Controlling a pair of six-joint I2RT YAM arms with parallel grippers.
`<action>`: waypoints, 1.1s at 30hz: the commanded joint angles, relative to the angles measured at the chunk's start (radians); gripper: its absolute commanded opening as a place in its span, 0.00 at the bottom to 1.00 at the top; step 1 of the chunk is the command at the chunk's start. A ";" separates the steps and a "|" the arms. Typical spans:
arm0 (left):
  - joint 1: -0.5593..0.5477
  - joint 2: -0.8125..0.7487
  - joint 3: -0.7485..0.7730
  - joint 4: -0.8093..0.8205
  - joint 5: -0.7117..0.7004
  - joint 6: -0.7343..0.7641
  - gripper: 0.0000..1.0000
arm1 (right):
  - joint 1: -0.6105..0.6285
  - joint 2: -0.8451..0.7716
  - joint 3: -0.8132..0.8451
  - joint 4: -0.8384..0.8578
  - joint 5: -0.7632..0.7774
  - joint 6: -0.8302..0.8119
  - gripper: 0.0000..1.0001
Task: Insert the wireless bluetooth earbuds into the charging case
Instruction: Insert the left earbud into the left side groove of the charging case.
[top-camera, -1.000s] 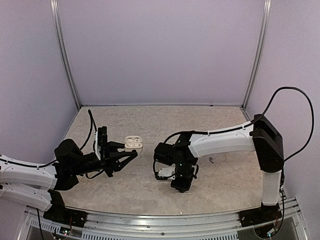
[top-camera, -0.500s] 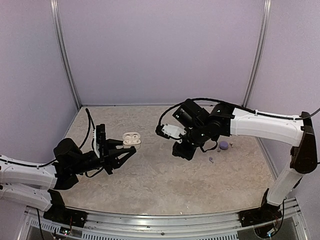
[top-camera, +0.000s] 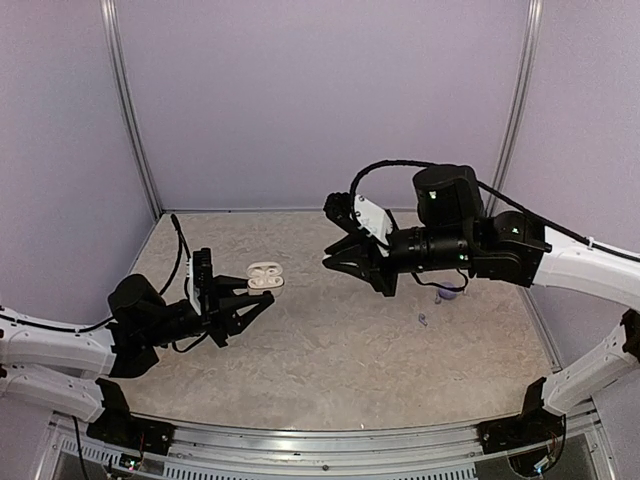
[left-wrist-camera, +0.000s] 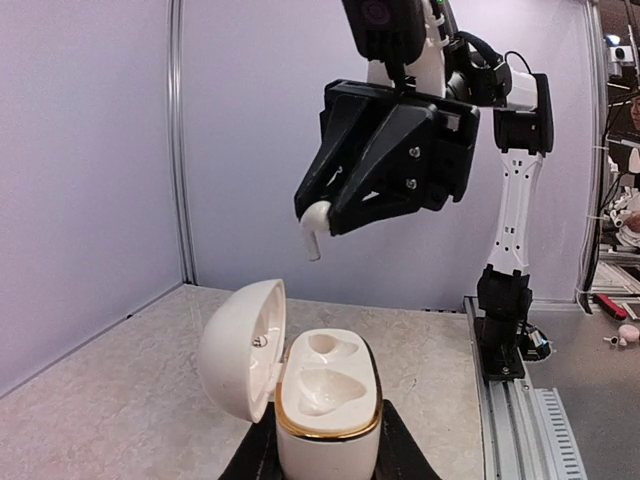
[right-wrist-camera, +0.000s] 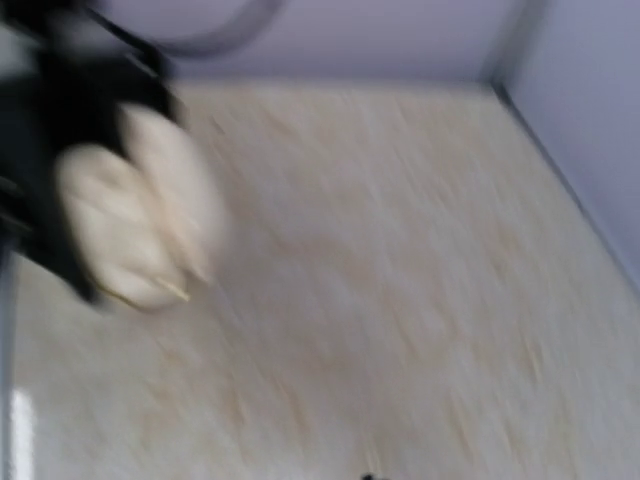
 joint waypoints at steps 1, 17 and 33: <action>-0.005 0.009 0.031 0.048 0.032 0.042 0.04 | 0.044 -0.066 -0.053 0.197 -0.130 -0.053 0.11; -0.046 0.049 0.071 0.072 0.032 0.035 0.04 | 0.116 0.018 -0.072 0.469 -0.238 -0.027 0.11; -0.075 0.037 0.059 0.078 -0.054 0.079 0.04 | 0.130 0.110 -0.050 0.564 -0.213 0.133 0.10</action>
